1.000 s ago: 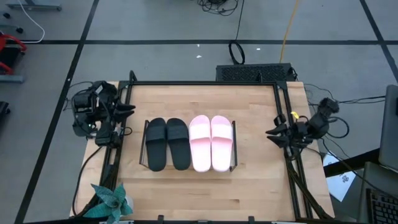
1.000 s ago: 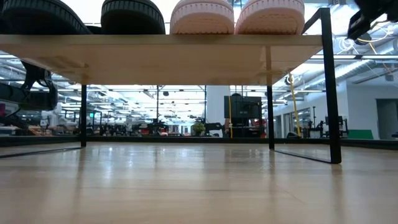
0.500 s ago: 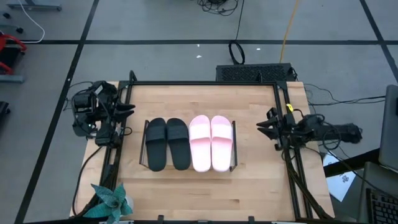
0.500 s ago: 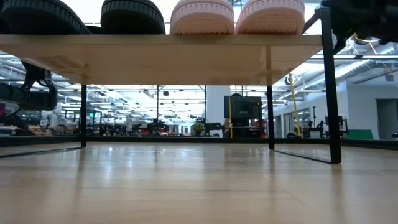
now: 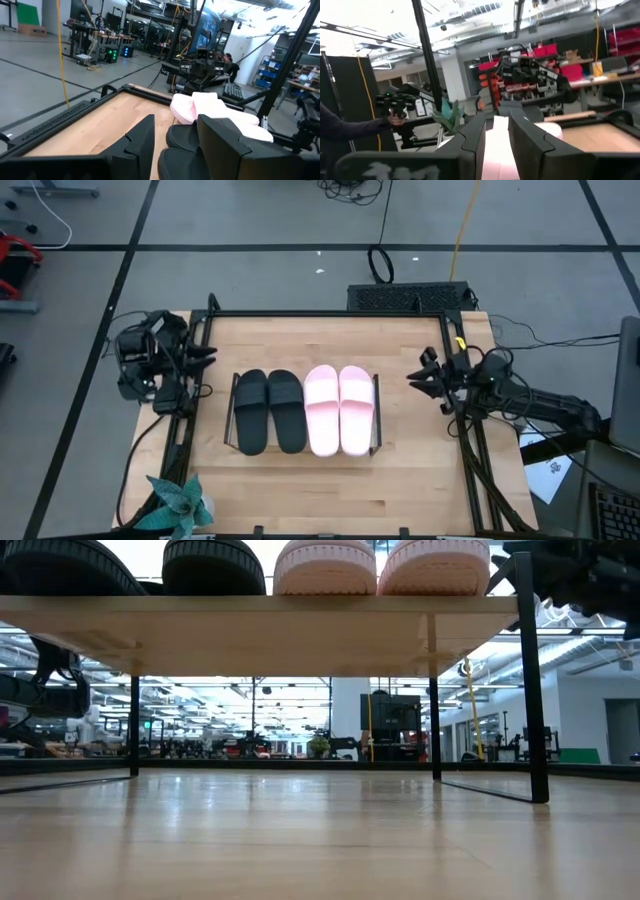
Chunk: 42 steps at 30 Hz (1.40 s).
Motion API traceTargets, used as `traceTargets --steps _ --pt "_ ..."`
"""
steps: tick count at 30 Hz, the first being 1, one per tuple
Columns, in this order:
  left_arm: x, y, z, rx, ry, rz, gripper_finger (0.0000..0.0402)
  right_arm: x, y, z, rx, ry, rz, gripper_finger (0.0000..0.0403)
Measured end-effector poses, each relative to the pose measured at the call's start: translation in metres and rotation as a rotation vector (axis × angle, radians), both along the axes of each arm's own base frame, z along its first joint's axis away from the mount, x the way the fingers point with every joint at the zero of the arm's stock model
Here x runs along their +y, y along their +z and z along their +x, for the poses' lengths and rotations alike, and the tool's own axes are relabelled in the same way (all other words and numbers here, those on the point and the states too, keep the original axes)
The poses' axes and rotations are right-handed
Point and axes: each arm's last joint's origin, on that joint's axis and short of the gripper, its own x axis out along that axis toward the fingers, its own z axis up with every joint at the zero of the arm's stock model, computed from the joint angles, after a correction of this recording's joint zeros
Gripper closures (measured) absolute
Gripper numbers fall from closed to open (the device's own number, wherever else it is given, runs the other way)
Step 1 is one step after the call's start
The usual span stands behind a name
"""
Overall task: Pick and place slides into the shelf
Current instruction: Return to Home Position
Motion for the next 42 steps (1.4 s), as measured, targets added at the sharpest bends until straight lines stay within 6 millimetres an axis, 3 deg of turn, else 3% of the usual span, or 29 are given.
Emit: traceTargets --steps 7,13,16,22,29,31,36,42 --pt "-0.007 -0.010 0.001 -0.004 0.002 -0.034 0.0254 -0.005 0.001 0.005 -0.001 0.001 0.035 0.0328" --pt "-0.010 -0.011 0.001 -0.028 0.000 -0.195 0.0254 -0.007 0.001 0.012 -0.001 0.038 0.075 0.0328" --pt "-0.027 -0.008 0.004 -0.039 -0.002 -0.253 0.0254 -0.009 0.000 0.018 0.012 0.044 0.108 0.0328" --pt "-0.068 0.003 0.011 -0.021 -0.005 -0.174 0.0254 -0.016 0.007 0.030 0.040 0.040 0.120 0.0328" --pt "-0.110 -0.037 0.025 -0.024 -0.071 -0.330 0.0254 -0.022 0.036 0.029 -0.030 0.146 0.032 0.0328" --pt "-0.117 -0.039 0.033 -0.053 -0.072 -0.327 0.0254 -0.021 0.037 0.028 -0.021 0.196 0.022 0.0328" --pt "-0.119 -0.032 0.057 -0.131 -0.167 -0.204 0.0254 -0.020 0.037 0.028 0.005 0.259 0.043 0.0328" --pt "-0.098 -0.025 0.065 -0.202 -0.150 -0.116 0.0254 -0.018 0.037 0.027 0.019 0.324 0.042 0.0328"
